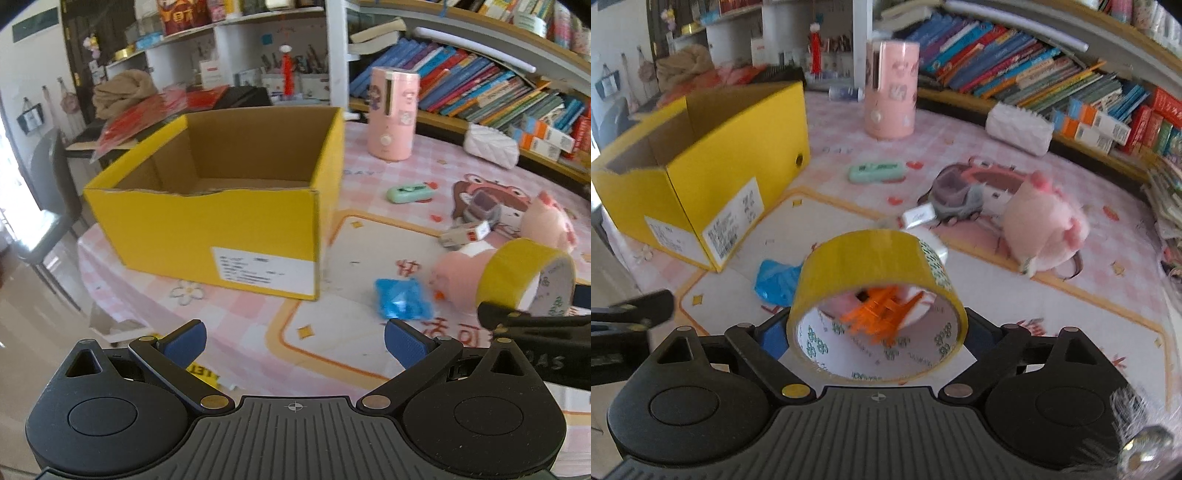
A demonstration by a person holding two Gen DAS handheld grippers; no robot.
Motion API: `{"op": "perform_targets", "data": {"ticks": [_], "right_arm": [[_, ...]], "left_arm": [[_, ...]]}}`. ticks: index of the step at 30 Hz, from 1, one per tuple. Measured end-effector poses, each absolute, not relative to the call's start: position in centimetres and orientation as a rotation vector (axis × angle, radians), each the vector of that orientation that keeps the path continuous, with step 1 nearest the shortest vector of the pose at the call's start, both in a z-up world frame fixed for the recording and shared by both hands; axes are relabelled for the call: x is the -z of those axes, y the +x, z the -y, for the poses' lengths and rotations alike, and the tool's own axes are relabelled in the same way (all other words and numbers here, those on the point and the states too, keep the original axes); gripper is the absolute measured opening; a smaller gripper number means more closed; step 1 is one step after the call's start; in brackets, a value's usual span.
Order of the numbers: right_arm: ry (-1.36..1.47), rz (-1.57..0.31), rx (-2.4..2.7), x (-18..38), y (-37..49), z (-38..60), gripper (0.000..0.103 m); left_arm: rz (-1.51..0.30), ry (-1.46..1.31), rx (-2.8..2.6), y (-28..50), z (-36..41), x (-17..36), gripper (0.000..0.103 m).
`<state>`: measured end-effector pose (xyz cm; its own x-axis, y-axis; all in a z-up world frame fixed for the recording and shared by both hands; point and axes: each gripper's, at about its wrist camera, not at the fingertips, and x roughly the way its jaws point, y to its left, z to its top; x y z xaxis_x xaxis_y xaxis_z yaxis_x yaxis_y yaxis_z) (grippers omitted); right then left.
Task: Organize objects
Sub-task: 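Reach the right tool to the yellow tape roll and grasp it, then grasp the pink plush chick with the left tool while the right holds the tape, then carry the plush chick and tape roll toward the yellow box with both tools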
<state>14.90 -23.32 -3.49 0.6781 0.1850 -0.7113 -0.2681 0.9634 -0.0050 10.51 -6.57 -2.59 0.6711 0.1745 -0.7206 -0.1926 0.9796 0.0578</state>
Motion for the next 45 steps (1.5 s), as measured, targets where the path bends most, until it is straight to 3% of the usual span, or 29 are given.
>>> {"op": "perform_targets", "data": {"ticks": [13, 19, 24, 28, 37, 40, 45], "right_arm": [[-0.017, -0.694, -0.047, 1.8, 13.6, 30.0, 0.091], [0.009, -0.666, -0.013, 1.5, 13.5, 31.9, 0.091], [0.007, -0.667, -0.017, 1.6, 13.7, 32.4, 0.091], [-0.010, -0.656, -0.022, 1.6, 13.8, 32.7, 0.091], [-0.060, -0.654, -0.027, 1.7, 14.5, 33.9, 0.091], [-0.066, -0.657, -0.035, 1.9, 14.7, 34.1, 0.091], [-0.050, -0.665, -0.029, 2.1, 15.0, 34.2, 0.091]], "left_arm": [[-0.819, -0.009, -0.051, 12.3, 11.5, 3.6, 0.101], [-0.831, -0.017, -0.059, 13.5, 12.6, 3.8, 0.090], [-0.773, -0.045, 0.011, 13.7, 13.8, 3.0, 0.087], [-0.803, -0.029, 0.055, 15.0, 15.5, 3.7, 0.070], [-0.911, -0.035, 0.041, 18.2, 17.5, 6.1, 0.067], [-0.962, -0.050, 0.020, 18.9, 17.5, 6.8, 0.051], [-0.928, -0.098, 0.062, 18.4, 17.0, 5.5, 0.050]]}}
